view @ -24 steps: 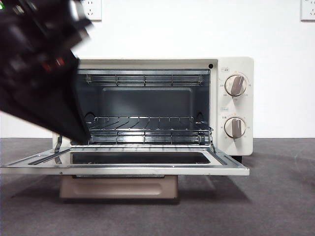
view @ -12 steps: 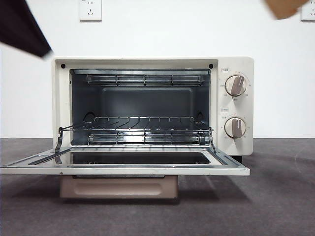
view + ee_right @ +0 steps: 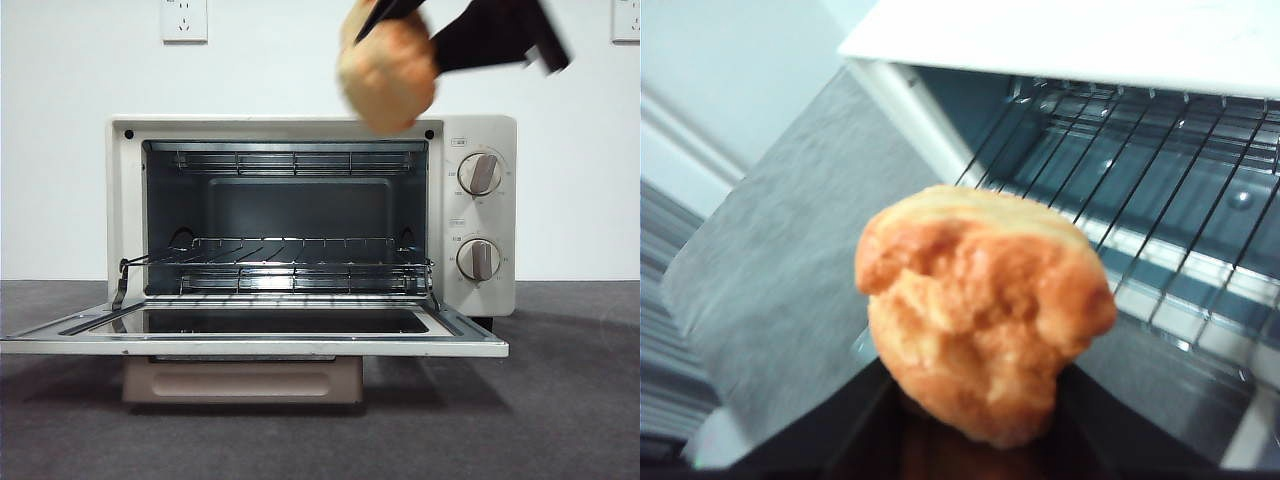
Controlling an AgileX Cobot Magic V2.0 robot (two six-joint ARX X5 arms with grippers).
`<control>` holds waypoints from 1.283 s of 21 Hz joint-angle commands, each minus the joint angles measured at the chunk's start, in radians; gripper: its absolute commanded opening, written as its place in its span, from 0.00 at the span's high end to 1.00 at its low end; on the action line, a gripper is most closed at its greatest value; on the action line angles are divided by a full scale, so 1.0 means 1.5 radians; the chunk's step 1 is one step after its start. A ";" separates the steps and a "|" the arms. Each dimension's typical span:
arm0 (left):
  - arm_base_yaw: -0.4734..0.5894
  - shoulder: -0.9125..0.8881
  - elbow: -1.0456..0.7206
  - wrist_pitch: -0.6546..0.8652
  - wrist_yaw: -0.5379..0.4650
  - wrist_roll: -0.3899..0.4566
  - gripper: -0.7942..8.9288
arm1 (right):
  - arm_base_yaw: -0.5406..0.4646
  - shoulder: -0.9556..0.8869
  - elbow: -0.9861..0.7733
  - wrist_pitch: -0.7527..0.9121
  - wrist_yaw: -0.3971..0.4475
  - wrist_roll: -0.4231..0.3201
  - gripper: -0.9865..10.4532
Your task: The left arm flap open the oven, the right arm pick bread and place it into oven, the left arm flap close the oven
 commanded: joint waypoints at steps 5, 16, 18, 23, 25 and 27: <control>-0.006 -0.018 0.073 -0.056 -0.039 0.006 0.91 | 0.004 0.112 0.009 0.118 0.026 0.079 0.77; -0.006 -0.018 0.123 -0.070 -0.045 0.033 0.91 | 0.004 0.225 0.009 0.210 0.086 0.123 0.78; -0.006 -0.018 0.124 -0.070 -0.047 0.035 0.91 | 0.004 0.241 0.009 0.238 0.102 0.141 0.78; -0.006 -0.018 0.124 -0.072 -0.049 0.045 0.91 | 0.002 0.283 0.010 0.283 0.159 0.205 0.78; -0.006 -0.018 0.124 -0.072 -0.050 0.048 0.91 | 0.002 0.290 0.010 0.301 0.170 0.215 0.78; -0.006 -0.018 0.124 -0.072 -0.051 0.053 0.91 | 0.001 0.298 0.010 0.328 0.185 0.221 0.78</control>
